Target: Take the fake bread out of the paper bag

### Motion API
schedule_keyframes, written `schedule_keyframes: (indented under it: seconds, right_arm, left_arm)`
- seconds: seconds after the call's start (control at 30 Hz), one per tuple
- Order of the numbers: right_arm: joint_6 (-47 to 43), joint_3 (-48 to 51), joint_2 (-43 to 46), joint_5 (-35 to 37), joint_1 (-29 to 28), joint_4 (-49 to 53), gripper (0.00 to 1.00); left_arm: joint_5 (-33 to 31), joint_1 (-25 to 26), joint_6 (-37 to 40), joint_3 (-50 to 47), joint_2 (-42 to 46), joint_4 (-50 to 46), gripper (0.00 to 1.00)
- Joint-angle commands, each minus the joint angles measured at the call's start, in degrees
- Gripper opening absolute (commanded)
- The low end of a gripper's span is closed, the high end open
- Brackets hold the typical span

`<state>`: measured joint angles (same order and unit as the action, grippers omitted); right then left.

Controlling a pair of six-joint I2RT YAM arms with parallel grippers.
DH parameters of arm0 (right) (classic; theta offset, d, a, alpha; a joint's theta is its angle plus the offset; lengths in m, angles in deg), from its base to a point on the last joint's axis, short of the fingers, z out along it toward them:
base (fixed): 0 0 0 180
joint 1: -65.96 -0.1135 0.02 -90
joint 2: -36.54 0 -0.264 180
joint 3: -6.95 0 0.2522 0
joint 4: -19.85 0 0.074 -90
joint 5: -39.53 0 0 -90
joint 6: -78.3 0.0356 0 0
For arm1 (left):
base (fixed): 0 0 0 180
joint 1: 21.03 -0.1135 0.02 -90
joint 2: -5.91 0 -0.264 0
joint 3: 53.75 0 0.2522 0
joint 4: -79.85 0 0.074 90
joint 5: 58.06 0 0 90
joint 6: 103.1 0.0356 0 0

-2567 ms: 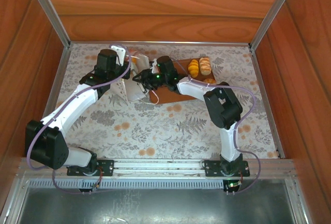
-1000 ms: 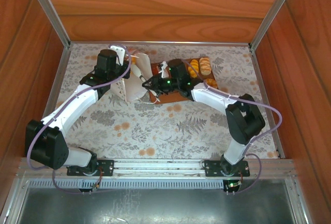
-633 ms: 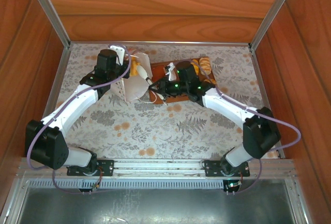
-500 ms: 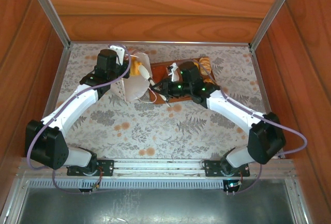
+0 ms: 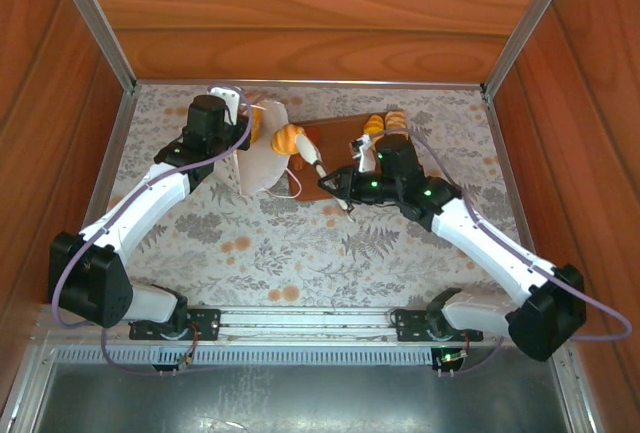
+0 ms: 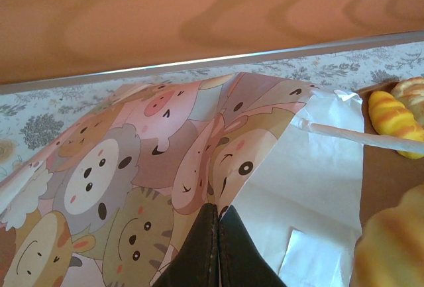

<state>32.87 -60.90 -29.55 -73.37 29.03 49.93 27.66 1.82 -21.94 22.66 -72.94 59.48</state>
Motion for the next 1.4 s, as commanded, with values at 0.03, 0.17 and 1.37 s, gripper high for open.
schedule_keyframes:
  seconds: [0.03, 0.17, 1.37]
  right_arm:
    - [-1.4, 1.5, 5.1, 1.4, 3.0, 0.9, 0.29]
    - [-1.2, 2.7, 8.4, 2.1, 6.2, 2.7, 0.30]
    - [10.1, 24.3, 2.1, -3.6, 27.9, -12.9, 0.35]
  left_arm:
    - [0.0, 0.0, -0.9, 0.2, -0.1, 1.1, 0.00]
    - [0.6, 0.0, -0.9, 0.3, -0.2, 1.1, 0.00]
    - [1.9, 0.0, -0.7, 0.5, -1.2, 0.9, 0.00]
